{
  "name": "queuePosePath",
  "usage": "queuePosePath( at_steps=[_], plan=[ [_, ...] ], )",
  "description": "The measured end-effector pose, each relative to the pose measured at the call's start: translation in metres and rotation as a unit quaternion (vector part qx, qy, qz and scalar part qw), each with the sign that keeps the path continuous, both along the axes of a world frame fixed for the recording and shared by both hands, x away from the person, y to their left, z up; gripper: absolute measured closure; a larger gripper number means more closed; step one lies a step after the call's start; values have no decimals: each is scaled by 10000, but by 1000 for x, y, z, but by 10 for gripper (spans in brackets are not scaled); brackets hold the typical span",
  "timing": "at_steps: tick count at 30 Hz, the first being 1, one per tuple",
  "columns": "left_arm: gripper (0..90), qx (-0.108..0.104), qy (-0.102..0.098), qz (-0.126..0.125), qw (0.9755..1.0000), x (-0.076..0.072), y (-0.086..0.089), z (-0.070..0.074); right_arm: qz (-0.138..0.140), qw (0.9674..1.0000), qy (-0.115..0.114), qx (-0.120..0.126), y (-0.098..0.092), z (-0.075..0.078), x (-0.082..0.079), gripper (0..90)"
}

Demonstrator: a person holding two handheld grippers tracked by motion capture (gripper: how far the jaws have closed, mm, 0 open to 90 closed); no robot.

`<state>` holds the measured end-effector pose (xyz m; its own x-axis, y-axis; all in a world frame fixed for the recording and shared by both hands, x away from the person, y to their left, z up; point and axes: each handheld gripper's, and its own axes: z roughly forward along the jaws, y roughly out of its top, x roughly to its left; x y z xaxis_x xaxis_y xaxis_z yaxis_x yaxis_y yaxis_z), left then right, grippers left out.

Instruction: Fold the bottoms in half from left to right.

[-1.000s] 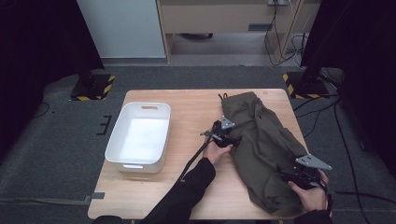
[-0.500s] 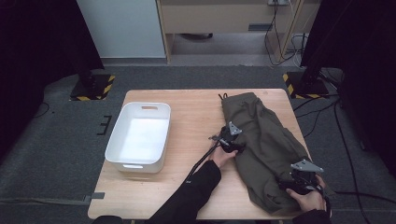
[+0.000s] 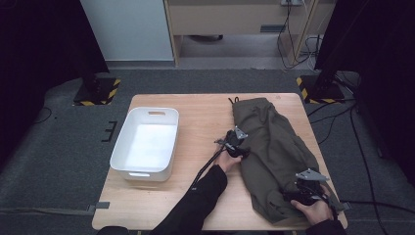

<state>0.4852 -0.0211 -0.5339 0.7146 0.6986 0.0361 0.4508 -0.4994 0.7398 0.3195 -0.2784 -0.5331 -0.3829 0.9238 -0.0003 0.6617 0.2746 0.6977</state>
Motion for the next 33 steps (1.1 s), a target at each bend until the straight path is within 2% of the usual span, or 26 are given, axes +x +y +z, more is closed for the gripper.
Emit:
queuePosePath(
  at_steps=[4,8,13,15,20,23,25,29,33],
  plan=[
    [372,38,27,51,10000,5,16,1,114,9999,-8,37,20,0,0,133],
    [372,119,11,72,9999,9,29,2,355,9994,-50,37,40,-1,-1,131],
    [371,167,25,148,9997,15,41,3,492,9987,-60,153,60,-2,-3,118],
    [371,148,15,194,9997,16,46,2,580,9982,-65,133,67,-2,-4,110],
    [372,85,34,338,9994,19,56,2,736,9968,35,304,73,3,-4,133],
    [400,40,56,364,9993,16,58,5,713,9958,-232,521,69,13,-6,134],
    [405,-39,-27,386,9992,13,61,11,659,9951,-408,616,64,20,-7,135],
    [398,-286,-157,384,9987,5,70,30,621,9925,-772,718,53,33,-8,137],
    [370,-590,-158,281,9977,-11,77,49,496,9908,-1010,757,42,45,-2,137]
  ],
)
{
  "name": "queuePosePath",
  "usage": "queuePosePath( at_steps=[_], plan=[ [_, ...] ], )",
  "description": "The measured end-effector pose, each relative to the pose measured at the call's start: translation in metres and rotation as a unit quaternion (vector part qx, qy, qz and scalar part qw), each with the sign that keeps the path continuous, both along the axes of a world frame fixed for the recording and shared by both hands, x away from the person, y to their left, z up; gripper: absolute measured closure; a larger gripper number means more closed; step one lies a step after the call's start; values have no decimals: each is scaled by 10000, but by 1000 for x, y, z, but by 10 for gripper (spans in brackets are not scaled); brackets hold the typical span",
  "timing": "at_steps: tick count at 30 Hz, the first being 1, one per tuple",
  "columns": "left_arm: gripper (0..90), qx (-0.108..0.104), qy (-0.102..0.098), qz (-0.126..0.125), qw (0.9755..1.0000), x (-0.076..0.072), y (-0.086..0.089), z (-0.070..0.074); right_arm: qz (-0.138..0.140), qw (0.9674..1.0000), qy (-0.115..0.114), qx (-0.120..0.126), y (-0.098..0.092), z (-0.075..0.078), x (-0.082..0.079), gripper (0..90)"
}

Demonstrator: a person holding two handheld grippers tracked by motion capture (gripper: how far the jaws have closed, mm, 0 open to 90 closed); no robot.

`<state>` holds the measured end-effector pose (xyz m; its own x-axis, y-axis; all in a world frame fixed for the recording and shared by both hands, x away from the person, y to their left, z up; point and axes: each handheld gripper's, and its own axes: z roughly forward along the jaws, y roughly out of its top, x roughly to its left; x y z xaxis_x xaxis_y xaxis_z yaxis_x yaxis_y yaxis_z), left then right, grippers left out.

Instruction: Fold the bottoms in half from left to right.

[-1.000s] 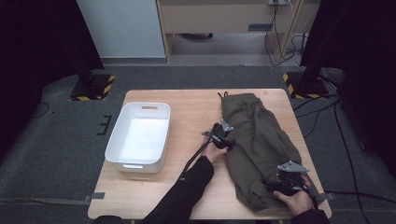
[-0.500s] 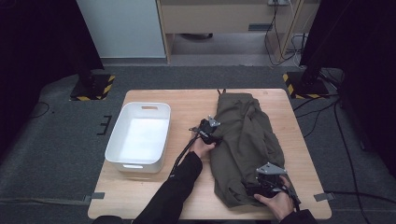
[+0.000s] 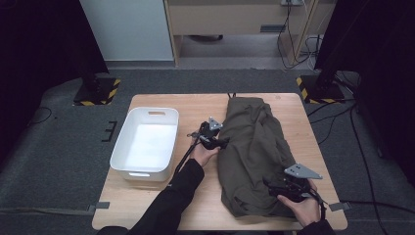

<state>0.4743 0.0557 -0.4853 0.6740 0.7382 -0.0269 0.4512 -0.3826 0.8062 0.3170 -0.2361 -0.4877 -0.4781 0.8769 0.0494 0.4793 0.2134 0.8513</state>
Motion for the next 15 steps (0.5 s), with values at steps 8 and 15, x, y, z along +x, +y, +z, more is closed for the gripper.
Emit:
queuePosePath(
  at_steps=[8,15],
  plan=[
    [318,-231,-21,-273,9994,-45,16,13,-171,9996,-187,-141,-19,7,11,151],
    [278,-214,131,-332,9991,-92,27,-3,-161,9993,-59,-327,-32,-2,15,211]
  ],
)
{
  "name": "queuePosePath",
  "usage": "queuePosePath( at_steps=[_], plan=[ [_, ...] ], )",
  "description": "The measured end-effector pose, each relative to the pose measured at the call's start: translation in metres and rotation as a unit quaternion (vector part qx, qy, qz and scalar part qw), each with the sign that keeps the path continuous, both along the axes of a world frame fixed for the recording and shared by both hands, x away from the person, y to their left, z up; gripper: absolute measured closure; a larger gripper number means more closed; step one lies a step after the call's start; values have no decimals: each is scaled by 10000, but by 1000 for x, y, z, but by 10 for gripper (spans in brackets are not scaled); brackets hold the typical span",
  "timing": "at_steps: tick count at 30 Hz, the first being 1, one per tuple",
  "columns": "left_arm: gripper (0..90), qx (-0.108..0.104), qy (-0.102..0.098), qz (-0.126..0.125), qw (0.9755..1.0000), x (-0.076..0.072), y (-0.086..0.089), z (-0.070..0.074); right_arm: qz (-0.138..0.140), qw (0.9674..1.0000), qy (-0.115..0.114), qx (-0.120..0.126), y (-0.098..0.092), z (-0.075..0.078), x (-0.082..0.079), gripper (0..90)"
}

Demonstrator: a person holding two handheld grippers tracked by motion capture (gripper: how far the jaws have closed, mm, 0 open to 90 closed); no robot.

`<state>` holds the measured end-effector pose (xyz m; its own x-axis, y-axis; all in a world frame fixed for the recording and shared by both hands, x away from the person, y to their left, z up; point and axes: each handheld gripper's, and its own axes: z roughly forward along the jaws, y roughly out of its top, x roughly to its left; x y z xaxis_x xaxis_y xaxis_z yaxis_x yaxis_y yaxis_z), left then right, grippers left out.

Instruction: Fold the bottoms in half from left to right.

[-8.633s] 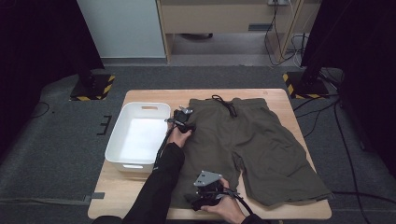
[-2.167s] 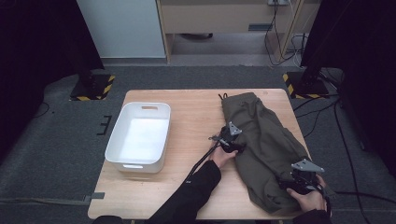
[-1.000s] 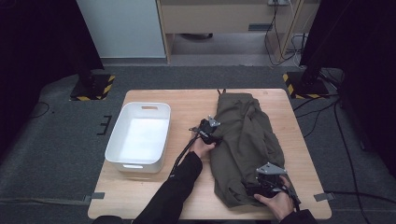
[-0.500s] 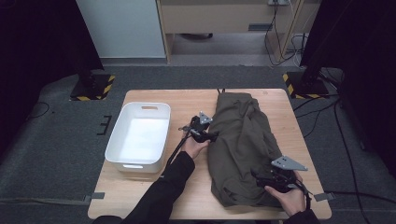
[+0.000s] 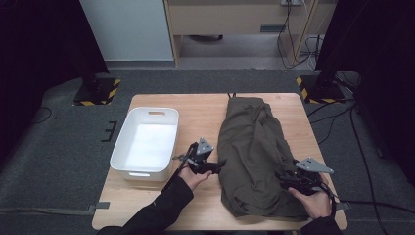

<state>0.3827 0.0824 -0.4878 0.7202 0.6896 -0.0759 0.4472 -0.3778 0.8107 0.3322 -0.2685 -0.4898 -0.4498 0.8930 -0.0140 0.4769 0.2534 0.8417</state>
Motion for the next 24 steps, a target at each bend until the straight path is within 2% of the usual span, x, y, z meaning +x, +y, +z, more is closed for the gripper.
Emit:
queuePosePath(
  at_steps=[3,6,11,16,19,22,23,24],
  plan=[
    [252,38,-14,-12,10000,-18,-1,-6,14,9999,87,-83,-4,-5,-3,257],
    [238,97,-15,-44,9999,-29,-5,-11,48,9997,166,-166,-7,-9,-7,278],
    [186,224,157,-38,9996,-43,-16,-23,47,9991,367,-223,-12,-17,-16,320],
    [160,469,196,-248,9984,-53,-32,-32,78,9974,569,-437,-12,-23,-23,383],
    [158,746,121,-285,9967,-59,-35,-36,132,9962,702,-492,-11,-25,-25,487],
    [173,1075,31,-318,9937,-61,-36,-39,237,9949,783,-587,-10,-24,-25,615],
    [180,1155,32,-316,9928,-61,-35,-40,249,9948,801,-570,-10,-23,-26,664],
    [183,1126,42,-311,9931,-61,-34,-41,275,9947,806,-574,-10,-21,-26,705]
  ],
)
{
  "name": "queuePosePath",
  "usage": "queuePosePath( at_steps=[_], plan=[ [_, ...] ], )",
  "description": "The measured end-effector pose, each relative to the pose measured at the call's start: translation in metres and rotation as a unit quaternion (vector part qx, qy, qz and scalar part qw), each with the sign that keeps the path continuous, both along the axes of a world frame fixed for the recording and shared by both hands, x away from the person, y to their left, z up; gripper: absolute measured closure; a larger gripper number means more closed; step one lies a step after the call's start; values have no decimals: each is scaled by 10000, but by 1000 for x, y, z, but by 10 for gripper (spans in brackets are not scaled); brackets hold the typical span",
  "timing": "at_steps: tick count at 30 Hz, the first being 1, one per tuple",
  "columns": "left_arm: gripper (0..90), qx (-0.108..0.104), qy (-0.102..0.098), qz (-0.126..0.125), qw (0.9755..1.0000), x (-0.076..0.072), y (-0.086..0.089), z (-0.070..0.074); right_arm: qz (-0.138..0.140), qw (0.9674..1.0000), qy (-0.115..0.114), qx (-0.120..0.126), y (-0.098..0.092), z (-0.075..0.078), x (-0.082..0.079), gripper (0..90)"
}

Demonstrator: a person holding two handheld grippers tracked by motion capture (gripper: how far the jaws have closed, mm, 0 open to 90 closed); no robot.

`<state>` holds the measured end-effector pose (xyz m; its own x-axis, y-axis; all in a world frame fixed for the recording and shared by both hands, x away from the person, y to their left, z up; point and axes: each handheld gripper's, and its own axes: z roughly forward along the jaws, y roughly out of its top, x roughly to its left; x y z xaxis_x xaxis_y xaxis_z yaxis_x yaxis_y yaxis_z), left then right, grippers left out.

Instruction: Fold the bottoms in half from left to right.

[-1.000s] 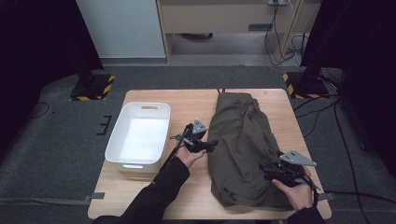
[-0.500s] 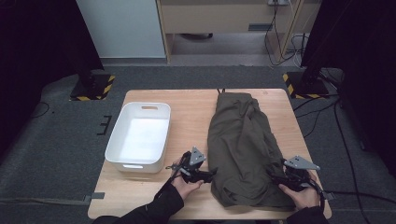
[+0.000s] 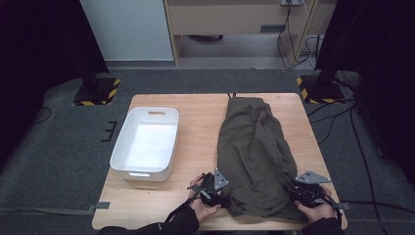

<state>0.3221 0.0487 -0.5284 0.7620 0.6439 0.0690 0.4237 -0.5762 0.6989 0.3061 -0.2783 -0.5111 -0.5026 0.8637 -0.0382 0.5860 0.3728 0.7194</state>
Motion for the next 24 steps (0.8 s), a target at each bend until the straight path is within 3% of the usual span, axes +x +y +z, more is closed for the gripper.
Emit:
queuePosePath(
  at_steps=[4,8,12,14,17,18,21,24],
  plan=[
    [206,110,-1,74,9999,4,9,2,2,10000,-8,75,-1,6,-3,774],
    [206,3,106,155,9998,7,17,1,-71,9998,118,158,-6,7,-10,786],
    [207,23,112,106,9999,7,20,1,-256,9990,350,119,-16,0,-14,757],
    [224,-76,191,141,9997,7,22,3,-293,9990,287,200,-18,1,-14,699],
    [226,-342,220,268,9988,8,28,13,-312,9990,-88,294,-18,8,-12,571],
    [226,-483,217,327,9981,7,31,17,-318,9988,-169,322,-18,11,-11,567],
    [240,-952,245,408,9943,4,36,30,-362,9979,-359,400,-17,16,-6,505],
    [263,-1286,272,318,9908,-4,36,38,-394,9968,-549,432,-15,18,1,427]
  ],
)
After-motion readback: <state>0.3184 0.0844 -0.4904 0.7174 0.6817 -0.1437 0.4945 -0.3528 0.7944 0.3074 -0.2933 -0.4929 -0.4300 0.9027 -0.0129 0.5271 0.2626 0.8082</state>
